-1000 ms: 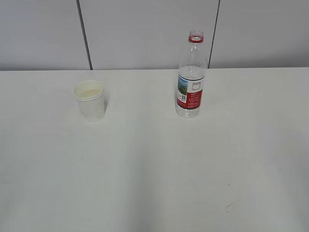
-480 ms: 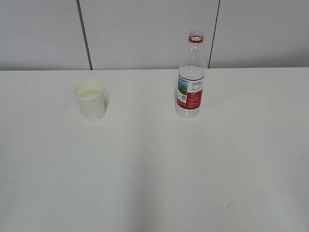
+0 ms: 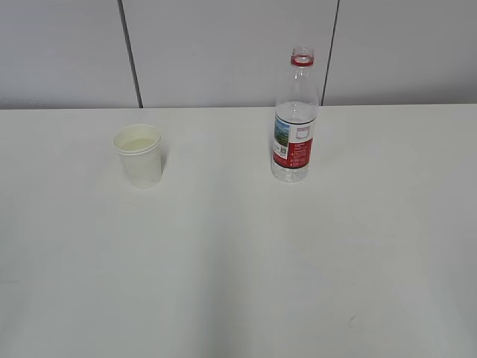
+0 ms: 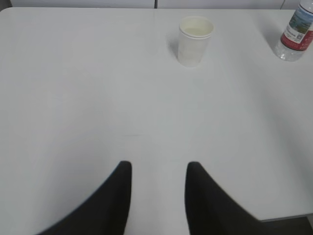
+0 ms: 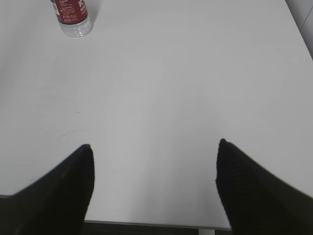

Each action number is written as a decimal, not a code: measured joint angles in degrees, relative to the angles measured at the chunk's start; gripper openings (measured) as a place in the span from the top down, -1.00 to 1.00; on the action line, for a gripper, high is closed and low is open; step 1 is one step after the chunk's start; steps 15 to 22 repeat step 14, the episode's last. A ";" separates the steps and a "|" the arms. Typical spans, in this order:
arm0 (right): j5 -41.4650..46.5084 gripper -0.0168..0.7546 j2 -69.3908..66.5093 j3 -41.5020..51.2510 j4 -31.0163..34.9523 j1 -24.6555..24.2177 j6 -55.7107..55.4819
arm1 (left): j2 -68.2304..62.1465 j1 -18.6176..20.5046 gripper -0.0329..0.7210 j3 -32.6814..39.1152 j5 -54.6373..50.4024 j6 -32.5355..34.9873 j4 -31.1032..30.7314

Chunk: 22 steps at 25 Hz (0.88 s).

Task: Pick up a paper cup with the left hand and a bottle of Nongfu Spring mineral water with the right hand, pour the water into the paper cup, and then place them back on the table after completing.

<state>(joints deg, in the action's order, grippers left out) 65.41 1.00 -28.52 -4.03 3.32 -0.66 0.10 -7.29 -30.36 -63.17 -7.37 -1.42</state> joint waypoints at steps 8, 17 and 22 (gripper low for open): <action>0.00 -0.53 0.00 0.00 -0.09 0.19 0.10 | 0.00 0.00 0.28 0.00 0.00 0.00 0.00; 0.00 -0.53 0.00 0.00 -0.13 0.19 0.10 | 0.00 0.00 0.28 0.00 0.00 0.00 0.00; 0.00 -0.53 0.00 0.00 -0.13 0.19 0.10 | 0.00 0.00 0.28 0.00 0.00 0.00 0.00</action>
